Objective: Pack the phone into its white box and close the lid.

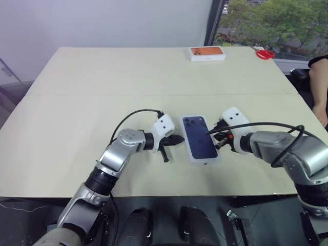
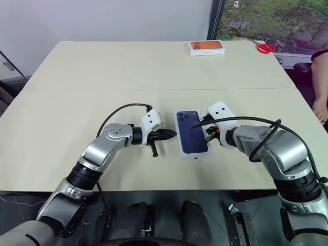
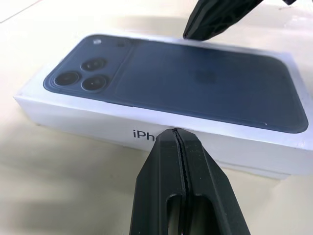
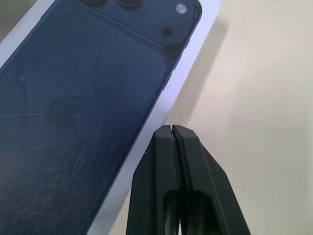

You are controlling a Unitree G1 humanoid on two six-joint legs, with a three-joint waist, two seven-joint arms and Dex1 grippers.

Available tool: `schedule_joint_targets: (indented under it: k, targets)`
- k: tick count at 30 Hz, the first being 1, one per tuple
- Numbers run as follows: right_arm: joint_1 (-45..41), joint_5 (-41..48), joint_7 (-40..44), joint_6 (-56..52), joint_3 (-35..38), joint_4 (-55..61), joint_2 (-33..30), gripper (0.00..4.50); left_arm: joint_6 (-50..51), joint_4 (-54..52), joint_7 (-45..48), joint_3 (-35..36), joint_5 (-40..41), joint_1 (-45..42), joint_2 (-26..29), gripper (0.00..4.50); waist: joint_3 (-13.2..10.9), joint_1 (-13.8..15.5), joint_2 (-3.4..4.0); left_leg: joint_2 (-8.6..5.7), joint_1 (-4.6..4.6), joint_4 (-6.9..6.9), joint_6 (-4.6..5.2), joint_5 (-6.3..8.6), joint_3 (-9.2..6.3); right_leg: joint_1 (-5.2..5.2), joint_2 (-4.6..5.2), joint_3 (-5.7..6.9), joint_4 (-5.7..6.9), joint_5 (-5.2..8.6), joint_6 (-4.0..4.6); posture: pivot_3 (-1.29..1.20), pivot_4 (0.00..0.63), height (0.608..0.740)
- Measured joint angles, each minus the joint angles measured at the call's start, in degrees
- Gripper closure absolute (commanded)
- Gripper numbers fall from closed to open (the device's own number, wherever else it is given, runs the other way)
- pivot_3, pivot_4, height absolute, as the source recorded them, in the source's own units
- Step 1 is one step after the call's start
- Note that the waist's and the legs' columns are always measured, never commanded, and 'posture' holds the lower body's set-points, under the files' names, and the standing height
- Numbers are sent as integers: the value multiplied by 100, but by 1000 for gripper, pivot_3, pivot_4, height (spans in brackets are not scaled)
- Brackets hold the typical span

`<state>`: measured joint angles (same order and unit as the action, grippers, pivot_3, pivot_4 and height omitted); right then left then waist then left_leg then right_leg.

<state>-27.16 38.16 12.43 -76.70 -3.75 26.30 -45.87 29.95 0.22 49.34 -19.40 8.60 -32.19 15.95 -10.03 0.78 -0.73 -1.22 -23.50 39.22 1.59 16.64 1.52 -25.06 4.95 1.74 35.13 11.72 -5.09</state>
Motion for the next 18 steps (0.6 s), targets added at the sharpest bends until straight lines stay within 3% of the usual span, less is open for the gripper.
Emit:
schedule_joint_targets:
  k: [10,18]
  targets:
    - [162,-287,201,-9,69,241,9,4443,-19,-19,40,7,1,1,104,4500,0,-1,0,0,0,0,0,0,0,0,-1,0,1,0,0,0,150,740]
    - [822,-125,939,214,945,891,-378,4443,25,437,-446,682,200,-492,-170,4500,1,12,-2,-2,7,2,0,0,-5,13,-5,4,-1,0,-3,0,150,740]
